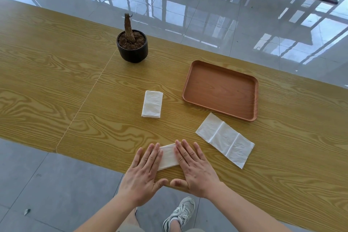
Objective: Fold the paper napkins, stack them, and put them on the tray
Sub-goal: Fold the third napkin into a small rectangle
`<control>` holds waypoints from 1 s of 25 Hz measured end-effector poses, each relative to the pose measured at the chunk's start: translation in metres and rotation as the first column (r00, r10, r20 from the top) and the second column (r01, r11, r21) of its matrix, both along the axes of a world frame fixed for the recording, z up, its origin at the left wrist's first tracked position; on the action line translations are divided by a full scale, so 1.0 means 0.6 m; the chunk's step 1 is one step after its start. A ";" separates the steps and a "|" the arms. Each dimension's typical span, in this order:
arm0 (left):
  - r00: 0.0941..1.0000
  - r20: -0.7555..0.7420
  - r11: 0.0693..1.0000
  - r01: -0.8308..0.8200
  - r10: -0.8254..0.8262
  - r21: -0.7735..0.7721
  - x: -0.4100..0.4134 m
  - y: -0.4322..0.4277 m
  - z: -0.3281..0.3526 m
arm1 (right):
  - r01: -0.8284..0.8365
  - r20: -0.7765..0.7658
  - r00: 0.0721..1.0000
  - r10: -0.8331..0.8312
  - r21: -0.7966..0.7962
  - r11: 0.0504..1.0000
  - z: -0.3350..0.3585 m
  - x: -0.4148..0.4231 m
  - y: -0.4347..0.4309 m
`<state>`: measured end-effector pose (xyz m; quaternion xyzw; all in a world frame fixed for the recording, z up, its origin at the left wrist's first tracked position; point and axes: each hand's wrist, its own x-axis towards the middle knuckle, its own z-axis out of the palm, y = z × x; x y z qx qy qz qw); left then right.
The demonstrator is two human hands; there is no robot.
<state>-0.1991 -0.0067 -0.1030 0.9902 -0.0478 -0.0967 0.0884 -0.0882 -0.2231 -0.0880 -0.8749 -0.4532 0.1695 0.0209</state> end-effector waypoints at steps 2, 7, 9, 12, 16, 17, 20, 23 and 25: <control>1.000 -0.004 1.000 0.002 -0.002 -0.005 -0.002 0.001 -0.002 | -0.006 0.004 1.000 0.006 -0.001 1.000 -0.002 -0.002 -0.001; 1.000 0.012 1.000 -0.001 0.001 0.004 0.000 -0.001 -0.004 | 0.024 0.013 1.000 -0.024 0.004 1.000 -0.005 -0.004 0.002; 1.000 0.014 1.000 -0.001 0.001 0.003 -0.002 -0.001 -0.005 | 0.025 0.018 1.000 -0.025 -0.004 1.000 -0.004 -0.007 0.002; 1.000 0.015 1.000 0.004 -0.004 0.000 0.000 -0.002 -0.005 | 0.025 0.035 0.999 -0.024 -0.007 1.000 -0.002 -0.006 0.003; 1.000 0.023 1.000 0.014 -0.013 -0.002 0.000 -0.001 -0.005 | 0.028 0.037 0.999 -0.027 -0.018 0.999 -0.002 -0.007 0.002; 1.000 0.016 1.000 0.017 -0.017 0.001 -0.001 0.000 -0.002 | 0.025 0.030 0.999 -0.024 -0.024 0.999 0.000 -0.006 0.002; 0.999 0.001 0.999 -0.039 0.039 -0.002 -0.002 0.002 0.008 | 0.023 0.039 0.999 -0.022 -0.011 1.000 0.003 -0.006 0.002; 1.000 0.003 1.000 0.001 -0.001 0.001 0.005 0.001 0.015 | -0.004 0.046 0.999 0.004 0.003 1.000 0.004 -0.006 -0.002; 0.999 -0.007 0.999 0.040 -0.040 0.009 0.011 0.001 0.015 | -0.016 0.044 0.999 0.016 0.003 1.000 0.000 -0.009 -0.004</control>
